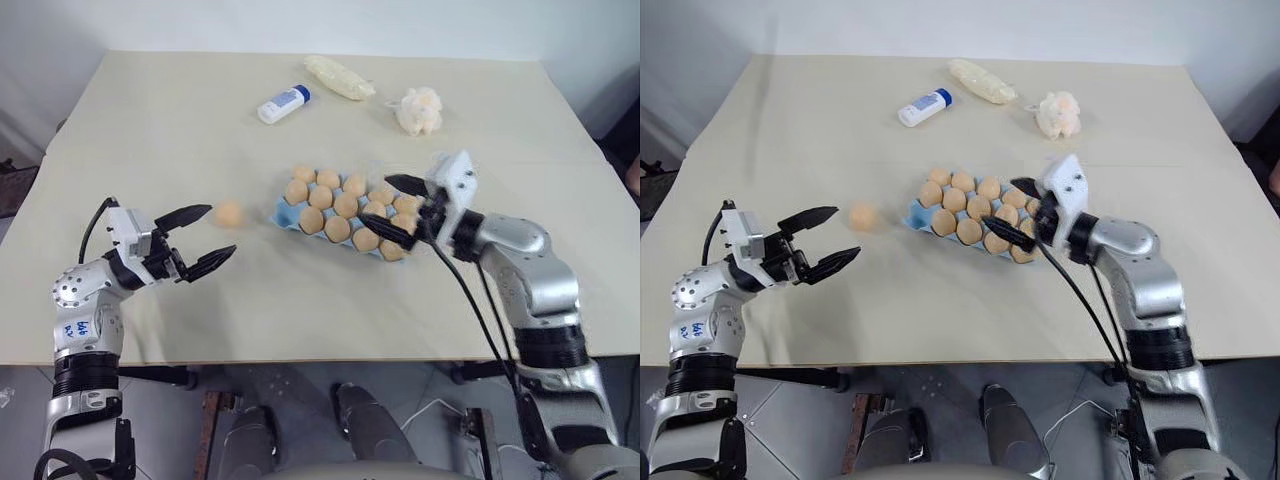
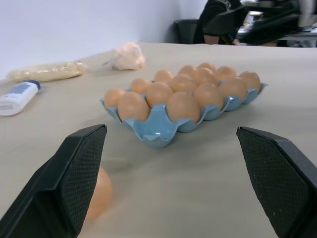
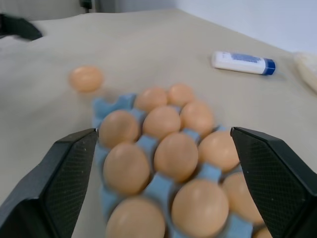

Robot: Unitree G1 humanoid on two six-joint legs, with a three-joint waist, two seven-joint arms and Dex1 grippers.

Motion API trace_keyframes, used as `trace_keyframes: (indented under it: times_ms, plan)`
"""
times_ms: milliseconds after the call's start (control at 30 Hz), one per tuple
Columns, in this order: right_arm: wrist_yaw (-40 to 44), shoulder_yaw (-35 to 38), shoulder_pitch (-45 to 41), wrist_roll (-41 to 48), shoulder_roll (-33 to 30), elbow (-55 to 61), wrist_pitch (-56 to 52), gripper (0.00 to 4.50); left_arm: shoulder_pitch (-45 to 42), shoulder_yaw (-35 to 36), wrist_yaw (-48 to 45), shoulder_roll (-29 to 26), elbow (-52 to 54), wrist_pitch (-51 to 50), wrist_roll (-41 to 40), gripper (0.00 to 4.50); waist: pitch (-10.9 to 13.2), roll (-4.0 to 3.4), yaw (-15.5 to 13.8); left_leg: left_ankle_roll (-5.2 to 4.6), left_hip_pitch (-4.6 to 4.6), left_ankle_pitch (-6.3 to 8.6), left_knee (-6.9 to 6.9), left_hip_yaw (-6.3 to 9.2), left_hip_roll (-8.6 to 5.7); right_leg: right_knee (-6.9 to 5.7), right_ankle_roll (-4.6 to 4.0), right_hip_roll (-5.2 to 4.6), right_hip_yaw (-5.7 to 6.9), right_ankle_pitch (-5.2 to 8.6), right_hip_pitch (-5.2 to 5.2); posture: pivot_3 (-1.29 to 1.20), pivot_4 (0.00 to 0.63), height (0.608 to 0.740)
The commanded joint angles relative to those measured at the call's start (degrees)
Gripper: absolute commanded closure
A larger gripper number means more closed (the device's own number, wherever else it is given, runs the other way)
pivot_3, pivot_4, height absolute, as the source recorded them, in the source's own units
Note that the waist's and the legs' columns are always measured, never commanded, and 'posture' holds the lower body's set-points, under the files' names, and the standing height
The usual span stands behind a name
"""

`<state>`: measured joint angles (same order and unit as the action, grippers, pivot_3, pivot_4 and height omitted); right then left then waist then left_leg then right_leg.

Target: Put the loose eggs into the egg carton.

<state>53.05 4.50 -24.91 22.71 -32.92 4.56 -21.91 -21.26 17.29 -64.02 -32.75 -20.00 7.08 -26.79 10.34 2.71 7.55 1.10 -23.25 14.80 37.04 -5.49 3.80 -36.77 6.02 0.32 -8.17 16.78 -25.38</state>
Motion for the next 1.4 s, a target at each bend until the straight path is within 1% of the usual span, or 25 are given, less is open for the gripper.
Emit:
trace_keyframes:
  times_ms: [33,133,233,367,467,700,967,1033,1133,1233,1333,1400]
  plan:
    - [7.64,8.22,5.44,6.85,-3.80,1.53,3.30,0.02,2.42,3.53,3.91,-0.98,2.89,0.72,-0.76,0.00,0.01,-0.01,-0.48,-0.02,-0.01,0.01,-0.05,0.01,-0.01,0.06,0.02,-0.01,0.01,0.01,0.01,0.00,0.150,0.740]
    - [11.35,11.07,10.11,8.74,-6.06,1.19,4.40,0.02,3.97,4.62,7.39,-0.63,4.15,0.02,-0.49,0.00,0.01,-0.01,-0.33,-0.04,0.05,0.05,0.06,0.03,0.01,0.00,0.08,-0.01,-0.15,-0.01,0.01,0.00,0.150,0.740]
    - [14.19,14.46,14.33,10.85,-7.80,1.58,5.54,0.02,5.45,5.96,12.55,-0.36,5.72,-0.25,0.15,0.00,0.01,0.00,-0.43,-0.07,0.26,0.03,0.14,0.03,-0.02,0.00,0.14,-0.04,-0.15,-0.05,0.26,0.00,0.150,0.740]
    - [16.24,16.45,18.05,11.58,-9.70,1.75,6.61,0.02,8.14,7.16,18.71,0.10,9.64,-2.36,0.39,0.00,0.02,0.01,-0.35,-0.08,0.47,0.02,0.11,0.04,-0.05,0.16,0.18,-0.10,-0.19,-0.06,0.51,0.00,0.150,0.740]
    - [16.13,17.40,18.83,11.68,-10.59,1.18,7.04,0.02,10.37,7.94,24.40,1.01,13.37,-5.09,0.51,0.00,0.02,0.02,-0.32,-0.07,0.87,0.06,-0.02,0.02,-0.01,0.46,0.13,-0.13,-0.19,-0.04,1.00,0.00,0.150,0.740]
    - [15.64,16.54,16.44,11.23,-10.42,-0.09,7.56,0.02,11.71,7.02,32.28,3.61,20.09,-9.04,0.58,0.00,0.02,0.02,-0.64,-0.08,0.84,0.07,-0.13,0.01,-0.02,0.75,0.14,-0.20,-0.18,-0.05,1.02,0.00,0.150,0.740]
    - [14.70,15.17,13.62,10.94,-10.05,-0.73,7.29,0.02,8.29,2.19,37.35,5.52,23.13,-13.93,2.48,0.00,0.03,0.02,-1.50,-0.04,0.82,0.14,-0.15,0.01,-0.05,0.81,0.17,-0.14,-0.18,-0.07,1.02,0.00,0.150,0.740]
    - [14.14,15.01,13.39,11.19,-9.99,-0.21,7.06,0.02,5.41,-0.58,40.54,7.18,23.87,-16.27,3.97,0.00,0.03,0.02,-1.71,-0.03,0.82,0.18,-0.15,0.01,-0.06,0.81,0.17,-0.15,-0.18,-0.07,1.02,0.00,0.150,0.740]
    - [13.53,14.85,13.39,11.53,-9.89,0.53,6.83,0.02,1.04,-3.73,43.49,9.01,21.93,-18.32,6.69,0.00,0.03,0.02,-2.57,-0.05,0.77,0.20,-0.08,0.01,-0.11,0.83,0.25,-0.15,-0.18,-0.11,1.02,0.00,0.150,0.740]
    - [13.21,14.88,13.60,12.01,-9.74,1.25,6.77,0.02,-2.18,-6.10,44.96,10.44,20.37,-20.72,8.05,0.00,0.03,0.02,-2.76,-0.08,0.75,0.22,-0.06,-0.02,-0.11,0.87,0.29,-0.14,-0.20,-0.13,1.02,0.00,0.150,0.740]
    - [12.85,14.92,13.84,12.19,-9.81,1.74,6.67,0.02,-5.05,-7.21,45.16,11.69,15.66,-19.57,9.58,0.00,0.02,0.02,-2.70,-0.07,0.75,0.25,-0.08,-0.02,-0.08,0.86,0.29,-0.09,-0.21,-0.13,1.01,0.00,0.150,0.740]
    - [12.50,15.00,14.08,12.23,-9.88,2.03,6.57,0.02,-6.65,-8.11,45.68,11.85,12.81,-20.84,11.04,0.00,0.03,0.01,-2.65,-0.06,0.77,0.25,-0.08,-0.03,-0.07,0.85,0.29,-0.05,-0.22,-0.13,1.00,0.00,0.150,0.740]
